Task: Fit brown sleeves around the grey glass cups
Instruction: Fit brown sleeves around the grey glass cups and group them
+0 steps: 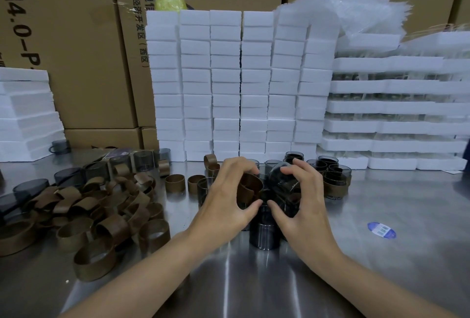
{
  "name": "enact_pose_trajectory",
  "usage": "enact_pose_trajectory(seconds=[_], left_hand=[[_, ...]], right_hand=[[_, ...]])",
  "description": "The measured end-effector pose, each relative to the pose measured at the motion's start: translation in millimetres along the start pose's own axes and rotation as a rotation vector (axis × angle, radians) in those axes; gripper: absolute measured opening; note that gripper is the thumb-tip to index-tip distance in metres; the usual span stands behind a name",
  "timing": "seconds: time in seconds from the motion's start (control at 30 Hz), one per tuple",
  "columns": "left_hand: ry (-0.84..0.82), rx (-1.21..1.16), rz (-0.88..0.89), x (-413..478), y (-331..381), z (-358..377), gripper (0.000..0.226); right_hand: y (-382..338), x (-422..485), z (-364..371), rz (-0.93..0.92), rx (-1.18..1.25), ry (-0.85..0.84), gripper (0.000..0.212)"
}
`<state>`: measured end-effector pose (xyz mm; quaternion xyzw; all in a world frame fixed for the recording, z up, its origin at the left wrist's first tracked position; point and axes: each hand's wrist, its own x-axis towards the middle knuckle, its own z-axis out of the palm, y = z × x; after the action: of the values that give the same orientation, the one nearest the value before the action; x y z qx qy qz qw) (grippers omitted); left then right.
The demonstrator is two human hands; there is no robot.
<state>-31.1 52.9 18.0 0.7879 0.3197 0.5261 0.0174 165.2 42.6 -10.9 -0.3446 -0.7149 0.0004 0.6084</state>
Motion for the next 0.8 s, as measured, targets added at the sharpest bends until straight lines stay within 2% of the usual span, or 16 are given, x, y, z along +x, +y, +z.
enact_pose_trajectory(seconds=[0.13,0.3,0.43,0.53,0.63,0.8], left_hand=[[-0.034,0.015,0.044,-1.1,3.0,0.9,0.076],[0.023,-0.077,0.034,-0.9,2.9,1.5,0.064],[0.038,-0.126,0.025,-1.1,5.4,0.7,0.063],[0.04,-0.157,0.026,-1.0,7.5,0.7,0.06],[0.028,-0.17,0.027,-1.6,9.5,0.9,0.054],[-0.008,-0.197,0.049,-2.3,13.2,1.2,0.046]], right_hand=[[1.6,0.8,0.9,-0.028,0.002,-0.026,0.103],[5.4,0.8,1.0,-0.04,-0.004,-0.033,0.097],[7.4,1.0,0.9,-0.043,-0.001,-0.034,0.097],[4.0,2.0,0.0,-0.045,0.014,-0.02,0.087],[-2.7,2.1,-0.1,-0.012,0.05,-0.018,0.076],[-10.7,0.9,-0.3,0.073,0.081,-0.016,0.074]])
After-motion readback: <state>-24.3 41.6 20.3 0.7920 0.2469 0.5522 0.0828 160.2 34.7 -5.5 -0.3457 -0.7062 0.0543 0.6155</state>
